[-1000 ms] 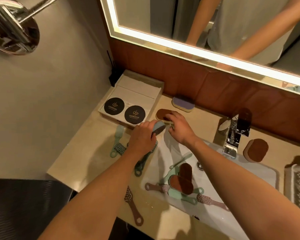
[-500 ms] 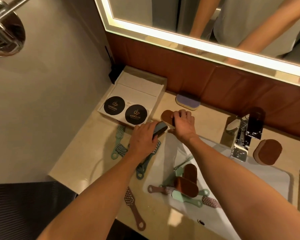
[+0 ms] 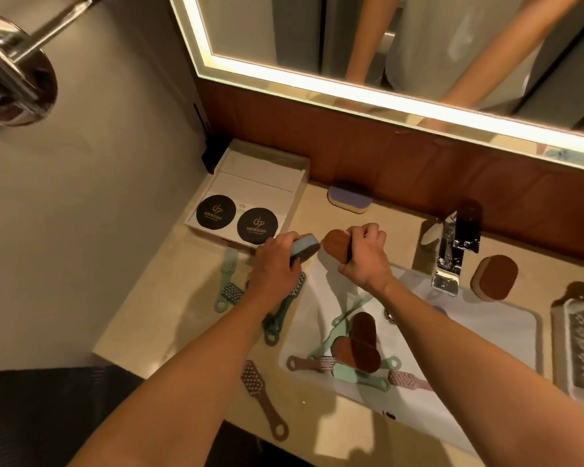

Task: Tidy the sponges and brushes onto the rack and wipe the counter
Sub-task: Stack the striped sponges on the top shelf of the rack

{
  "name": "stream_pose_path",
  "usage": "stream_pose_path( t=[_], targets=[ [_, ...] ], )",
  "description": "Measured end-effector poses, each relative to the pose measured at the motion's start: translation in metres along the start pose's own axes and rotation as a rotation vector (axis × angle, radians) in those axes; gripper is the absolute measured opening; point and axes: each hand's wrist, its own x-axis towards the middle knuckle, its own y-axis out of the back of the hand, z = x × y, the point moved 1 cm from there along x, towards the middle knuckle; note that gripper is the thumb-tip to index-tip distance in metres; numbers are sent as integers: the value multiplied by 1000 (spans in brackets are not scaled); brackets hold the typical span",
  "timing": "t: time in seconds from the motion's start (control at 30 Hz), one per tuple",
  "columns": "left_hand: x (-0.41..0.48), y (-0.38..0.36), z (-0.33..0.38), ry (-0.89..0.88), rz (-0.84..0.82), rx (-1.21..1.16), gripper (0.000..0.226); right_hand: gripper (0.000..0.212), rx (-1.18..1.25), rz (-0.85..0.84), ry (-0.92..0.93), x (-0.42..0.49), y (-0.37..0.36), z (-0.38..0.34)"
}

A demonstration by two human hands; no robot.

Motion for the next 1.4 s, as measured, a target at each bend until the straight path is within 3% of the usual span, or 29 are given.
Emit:
stream_pose_path(
  t=[0.1,0.37,0.53,0.63,0.87,1.13,1.4],
  targets=[
    [-5,5,8,-15,7,-178,38,74,95,15,35,-20,18,-1],
    [-1,29,57,-117,-66,-298,40,91,254,17,118,-81,81,-2],
    [5,44,118,-210,-103,-307,38,47,170,90,114,-111,135,12],
    [11,47,160,-254,-134,-337,38,36,131,145,100,-126,171,31],
    [21,42,259,-432,-146,-375,38,49,9,289,131,-177,244,93],
    [3,14,366,-595,-194,-353,34,55,-113,416,0,-240,295,162],
    [-29,-37,447,-706,-296,-358,35,55,-16,460,-134,-309,311,234]
  ],
)
